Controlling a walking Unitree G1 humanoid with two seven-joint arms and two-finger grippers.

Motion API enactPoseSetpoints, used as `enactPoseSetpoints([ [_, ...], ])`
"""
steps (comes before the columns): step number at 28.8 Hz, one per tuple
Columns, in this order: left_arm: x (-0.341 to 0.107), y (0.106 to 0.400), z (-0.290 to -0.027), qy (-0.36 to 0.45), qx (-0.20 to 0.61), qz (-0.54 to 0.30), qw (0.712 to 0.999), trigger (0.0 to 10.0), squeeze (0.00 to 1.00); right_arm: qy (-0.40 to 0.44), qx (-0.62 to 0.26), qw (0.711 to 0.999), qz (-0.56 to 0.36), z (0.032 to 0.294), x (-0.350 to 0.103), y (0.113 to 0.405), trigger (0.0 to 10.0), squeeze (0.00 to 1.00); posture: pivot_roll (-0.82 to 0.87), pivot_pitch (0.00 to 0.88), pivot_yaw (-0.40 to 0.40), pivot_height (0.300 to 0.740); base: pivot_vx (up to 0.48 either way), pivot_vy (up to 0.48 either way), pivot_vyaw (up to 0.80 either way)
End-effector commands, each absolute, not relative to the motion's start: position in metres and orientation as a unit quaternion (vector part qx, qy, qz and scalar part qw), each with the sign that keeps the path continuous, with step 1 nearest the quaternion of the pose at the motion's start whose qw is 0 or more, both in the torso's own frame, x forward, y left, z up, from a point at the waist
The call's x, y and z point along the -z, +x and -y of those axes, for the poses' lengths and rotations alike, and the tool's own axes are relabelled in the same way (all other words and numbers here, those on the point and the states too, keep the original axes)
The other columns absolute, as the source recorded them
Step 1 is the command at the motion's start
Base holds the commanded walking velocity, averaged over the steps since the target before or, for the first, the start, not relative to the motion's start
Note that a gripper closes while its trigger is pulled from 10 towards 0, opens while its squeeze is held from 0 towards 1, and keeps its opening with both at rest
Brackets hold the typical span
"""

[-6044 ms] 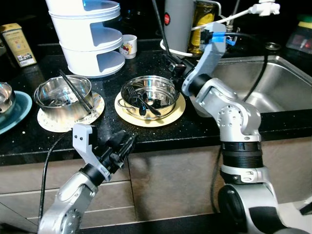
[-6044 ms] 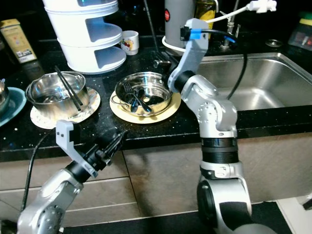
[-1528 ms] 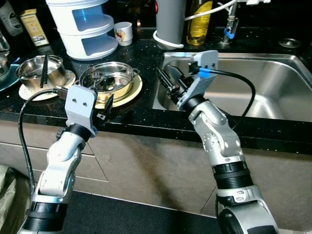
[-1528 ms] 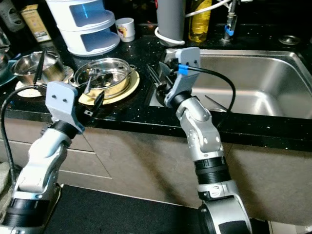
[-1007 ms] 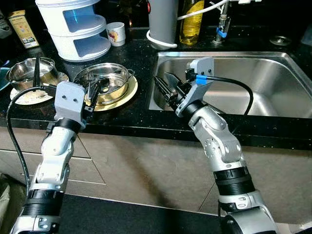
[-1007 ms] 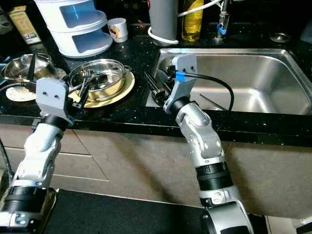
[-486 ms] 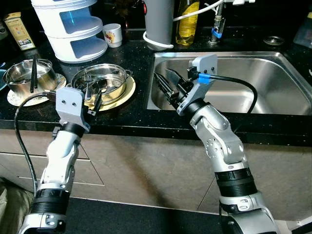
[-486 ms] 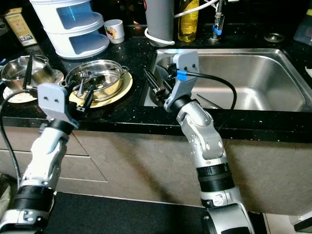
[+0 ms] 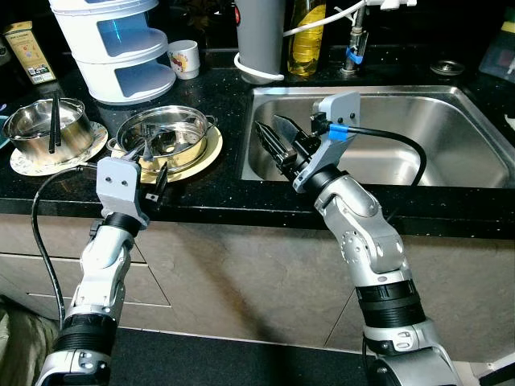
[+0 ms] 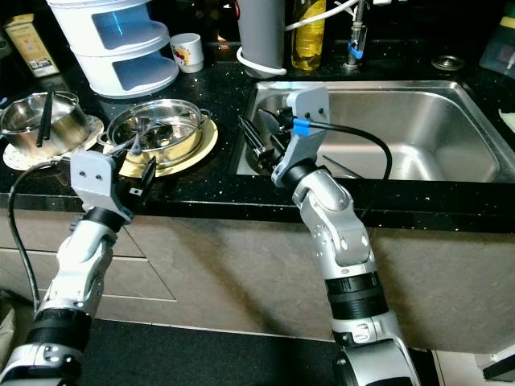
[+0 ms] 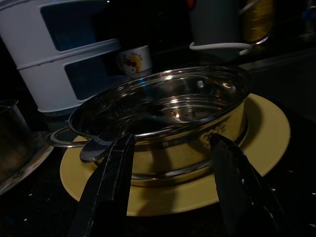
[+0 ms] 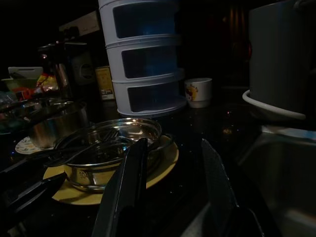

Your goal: Kitchen organization

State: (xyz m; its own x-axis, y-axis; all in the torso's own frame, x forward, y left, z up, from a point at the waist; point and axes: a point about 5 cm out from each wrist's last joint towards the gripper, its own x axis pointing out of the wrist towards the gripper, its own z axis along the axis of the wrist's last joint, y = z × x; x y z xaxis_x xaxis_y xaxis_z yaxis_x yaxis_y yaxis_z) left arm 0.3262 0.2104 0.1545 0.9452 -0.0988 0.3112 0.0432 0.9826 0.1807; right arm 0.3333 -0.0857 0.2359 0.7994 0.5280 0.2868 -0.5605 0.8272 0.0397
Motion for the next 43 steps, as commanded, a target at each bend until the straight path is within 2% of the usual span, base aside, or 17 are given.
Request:
enactPoseSetpoints([
  [1,-0.154,0.327,-0.216,0.085,0.029,0.163,0.983,10.0,0.0,0.058,-0.292,0.946,0.13,0.084,-0.235,0.33,10.0,0.0,-0.04,0.0,-0.005,0.74,0.0,0.0,0.0],
  [2,-0.153,0.327,-0.216,0.085,0.03,0.162,0.983,10.0,0.0,0.057,-0.292,0.946,0.13,0.084,-0.235,0.33,10.0,0.0,-0.04,0.0,-0.005,0.74,0.0,0.0,0.0],
  [3,-0.153,0.327,-0.216,0.084,0.031,0.162,0.983,4.3,0.0,0.057,-0.292,0.946,0.13,0.084,-0.235,0.33,10.0,0.0,-0.05,0.0,-0.005,0.74,0.0,0.0,0.0],
  [4,-0.153,0.327,-0.216,0.084,0.031,0.162,0.983,4.3,0.0,0.057,-0.292,0.946,0.13,0.084,-0.235,0.33,10.0,0.0,-0.05,0.0,-0.005,0.74,0.0,0.0,0.0],
  [5,-0.152,0.327,-0.216,0.084,0.03,0.163,0.983,3.6,0.0,0.058,-0.292,0.946,0.129,0.084,-0.235,0.329,10.0,0.0,-0.05,0.0,-0.005,0.74,0.0,0.0,0.0],
  [6,-0.152,0.327,-0.216,0.083,0.03,0.164,0.983,0.0,0.0,0.057,-0.292,0.946,0.13,0.084,-0.235,0.329,10.0,0.0,-0.05,0.0,-0.004,0.74,0.0,0.0,0.0],
  [20,-0.155,0.33,-0.206,0.061,0.048,0.182,0.98,0.0,0.0,0.057,-0.292,0.946,0.127,0.082,-0.234,0.33,10.0,0.0,-0.04,0.0,0.001,0.74,0.0,0.0,0.0],
  [21,-0.155,0.33,-0.204,0.058,0.051,0.18,0.981,3.0,0.0,0.057,-0.292,0.946,0.127,0.082,-0.234,0.33,10.0,0.0,-0.04,0.0,0.001,0.74,0.0,0.0,0.0],
  [22,-0.155,0.33,-0.204,0.058,0.051,0.18,0.981,3.0,0.0,0.057,-0.292,0.946,0.127,0.082,-0.234,0.33,10.0,0.0,-0.04,0.0,0.001,0.74,0.0,0.0,0.0],
  [23,-0.157,0.331,-0.196,0.054,0.074,0.182,0.979,10.0,0.49,0.056,-0.292,0.946,0.127,0.082,-0.234,0.33,10.0,0.0,-0.04,0.0,0.001,0.74,0.0,0.0,0.0],
  [24,-0.157,0.331,-0.196,0.054,0.074,0.182,0.979,10.0,0.49,0.056,-0.292,0.946,0.127,0.082,-0.234,0.33,10.0,0.0,-0.04,0.0,0.001,0.74,0.0,0.0,0.0],
  [25,-0.16,0.331,-0.191,0.048,0.086,0.186,0.978,10.0,1.0,0.055,-0.292,0.946,0.127,0.082,-0.234,0.33,10.0,0.0,-0.04,0.0,0.0,0.74,0.0,0.0,0.0],
  [31,-0.163,0.33,-0.173,0.068,0.14,0.194,0.969,10.0,1.0,0.055,-0.292,0.947,0.126,0.083,-0.233,0.33,10.0,0.0,-0.04,0.0,0.001,0.74,0.0,0.0,0.0],
  [39,-0.162,0.33,-0.173,0.076,0.132,0.197,0.968,10.0,1.0,0.053,-0.295,0.946,0.126,0.081,-0.234,0.33,10.0,0.0,-0.04,0.0,-0.002,0.74,0.0,0.0,0.0],
  [40,-0.164,0.33,-0.175,0.079,0.129,0.201,0.968,10.0,0.0,0.053,-0.295,0.946,0.126,0.082,-0.234,0.33,10.0,0.0,-0.04,0.0,-0.003,0.74,0.0,0.0,0.0],
  [43,-0.169,0.332,-0.181,0.085,0.113,0.208,0.968,10.0,0.0,0.053,-0.295,0.946,0.126,0.082,-0.234,0.33,10.0,0.0,-0.04,0.0,-0.004,0.74,0.0,0.0,0.0],
])
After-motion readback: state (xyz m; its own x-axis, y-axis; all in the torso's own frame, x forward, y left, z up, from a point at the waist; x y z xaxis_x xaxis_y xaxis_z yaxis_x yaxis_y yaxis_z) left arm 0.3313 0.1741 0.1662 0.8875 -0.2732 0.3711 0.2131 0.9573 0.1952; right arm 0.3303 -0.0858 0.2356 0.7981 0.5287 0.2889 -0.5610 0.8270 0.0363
